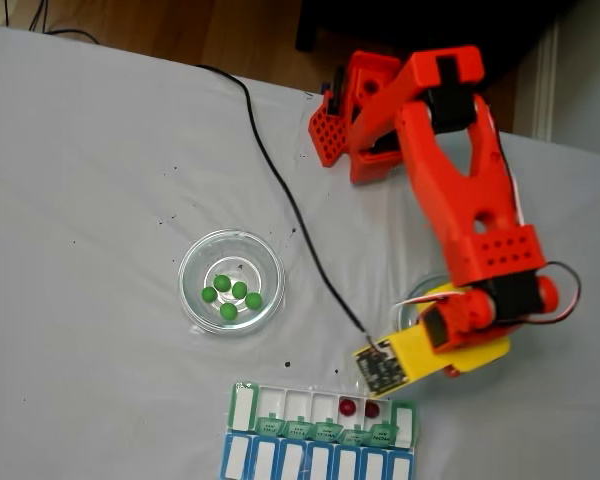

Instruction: Sort medicines into box.

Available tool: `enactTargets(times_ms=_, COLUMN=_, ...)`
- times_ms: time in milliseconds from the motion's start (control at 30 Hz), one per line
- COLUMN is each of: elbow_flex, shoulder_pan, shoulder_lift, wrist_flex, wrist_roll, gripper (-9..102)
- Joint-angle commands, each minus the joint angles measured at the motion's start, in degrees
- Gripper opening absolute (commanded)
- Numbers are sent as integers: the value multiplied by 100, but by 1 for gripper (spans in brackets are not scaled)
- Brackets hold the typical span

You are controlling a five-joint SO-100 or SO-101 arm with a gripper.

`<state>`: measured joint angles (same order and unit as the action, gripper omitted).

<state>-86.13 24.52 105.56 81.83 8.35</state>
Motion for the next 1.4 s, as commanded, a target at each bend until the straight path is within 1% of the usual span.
enactTargets(times_ms=0, elbow_flex=466, shoulder_pan=141, shoulder_lift=246, wrist_flex=44, wrist_roll=202, gripper=1)
enactTargets(times_ms=133, elbow_flex=483, shoulder_pan=202, shoulder_lift=-88, wrist_flex=132, wrist_roll=554, gripper=1)
enactTargets(times_ms=267, elbow_flex=659, shoulder_pan=237, shoulder_lift=-457, wrist_flex=439, wrist_roll=967, gripper=1)
enactTargets(times_ms=400, elbow_flex=642, shoulder_pan=325, shoulder_lift=-642, wrist_flex=598, wrist_roll=1116, gripper=1)
enactTargets(times_ms=667, elbow_flex=167, shoulder_pan=545, shoulder_lift=-475, wrist_flex=352, wrist_roll=958, gripper=1)
enactTargets(times_ms=767, elbow_flex=-35, shoulder_pan=633, shoulder_lift=-492, wrist_flex=70, wrist_roll=800, gripper=1)
enactTargets(times_ms=833, elbow_flex=-132, shoulder_pan=677, shoulder_lift=-510, wrist_flex=18, wrist_roll=729, gripper=4)
enactTargets(times_ms=900, elbow_flex=-97, shoulder_pan=659, shoulder_lift=-580, wrist_flex=97, wrist_roll=729, gripper=12)
enactTargets(times_ms=967, elbow_flex=-35, shoulder_pan=615, shoulder_lift=-606, wrist_flex=158, wrist_roll=721, gripper=16)
enactTargets(times_ms=1200, elbow_flex=79, shoulder_pan=483, shoulder_lift=-756, wrist_flex=281, wrist_roll=817, gripper=20)
enactTargets(times_ms=1367, elbow_flex=-264, shoulder_pan=501, shoulder_lift=-668, wrist_flex=158, wrist_roll=914, gripper=19)
